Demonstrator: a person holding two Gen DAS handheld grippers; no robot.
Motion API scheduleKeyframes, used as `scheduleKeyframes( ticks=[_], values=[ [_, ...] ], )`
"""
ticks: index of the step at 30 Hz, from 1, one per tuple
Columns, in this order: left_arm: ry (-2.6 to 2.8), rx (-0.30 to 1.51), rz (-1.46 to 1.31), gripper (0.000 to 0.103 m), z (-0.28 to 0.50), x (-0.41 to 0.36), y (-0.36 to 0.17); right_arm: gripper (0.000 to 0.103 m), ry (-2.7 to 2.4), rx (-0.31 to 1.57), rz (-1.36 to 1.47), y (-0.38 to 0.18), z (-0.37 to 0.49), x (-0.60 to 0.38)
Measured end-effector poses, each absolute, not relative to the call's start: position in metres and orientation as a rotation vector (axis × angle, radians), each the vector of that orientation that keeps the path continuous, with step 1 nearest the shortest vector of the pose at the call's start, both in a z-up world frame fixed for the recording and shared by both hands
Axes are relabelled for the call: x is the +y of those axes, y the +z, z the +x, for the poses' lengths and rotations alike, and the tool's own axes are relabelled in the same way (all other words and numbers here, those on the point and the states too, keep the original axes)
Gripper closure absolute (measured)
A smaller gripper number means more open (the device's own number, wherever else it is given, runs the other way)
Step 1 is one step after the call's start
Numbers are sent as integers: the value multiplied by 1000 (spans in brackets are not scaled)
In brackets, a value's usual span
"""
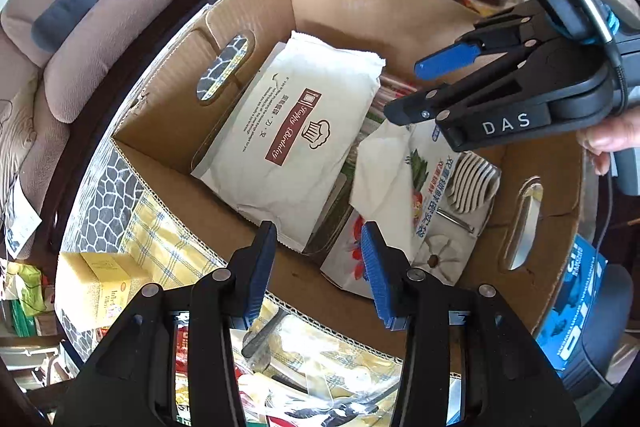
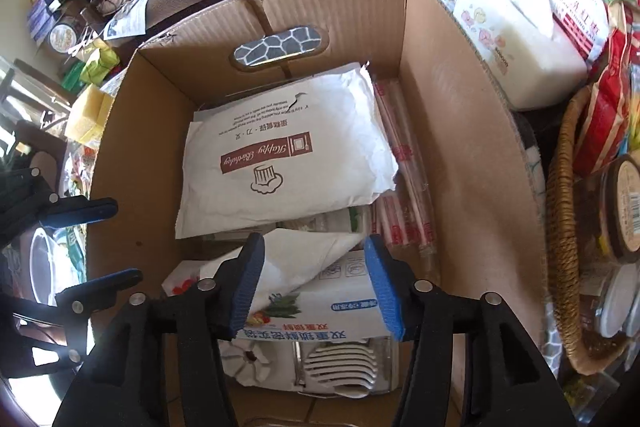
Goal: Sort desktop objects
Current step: 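Carry the white item into the cardboard box and open the left tool, then move both tools back from the box over the cutlery on the cloth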
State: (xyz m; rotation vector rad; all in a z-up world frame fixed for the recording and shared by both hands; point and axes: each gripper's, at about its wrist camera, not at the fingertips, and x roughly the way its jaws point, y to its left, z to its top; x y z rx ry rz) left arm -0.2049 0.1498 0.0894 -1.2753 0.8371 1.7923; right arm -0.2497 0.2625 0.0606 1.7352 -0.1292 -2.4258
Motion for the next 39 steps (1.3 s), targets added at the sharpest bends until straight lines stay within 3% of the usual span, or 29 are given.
scheduleKeyframes(
  ticks=[2,7,11,12,18,21,24,26,27,32,35,39],
  values=[
    [1799,814,-1270,62,-202,146,93,48,-2444,-6,1734,68,-247,260],
    [1815,725,-1282,62,-202,138,101,48,-2399,80,1747,65,-249,248],
    [1860,657,-1291,59,-197,126,106,48,-2378,9,1726,63,-248,233],
    [1870,642,-1290,52,-194,121,107,48,-2378,5,1717,64,-246,230],
    [1937,575,-1298,46,-179,96,114,35,-2410,-30,1673,79,-232,214],
    [2006,524,-1290,33,-169,80,124,18,-2430,-28,1647,90,-220,208],
    [2038,467,-1276,28,-155,60,134,10,-2455,-57,1594,103,-206,200],
    [2054,425,-1285,20,-147,44,138,4,-2453,-78,1548,111,-195,192],
    [2064,406,-1295,14,-143,36,137,2,-2449,-78,1537,115,-189,186],
    [2094,355,-1350,13,-117,-9,132,0,-2419,-32,1456,133,-155,146],
    [2107,285,-1381,0,-105,-41,130,0,-2412,-7,1411,141,-137,123],
    [2166,195,-1401,0,-89,-90,131,0,-2389,1,1375,145,-119,94]
  ],
)
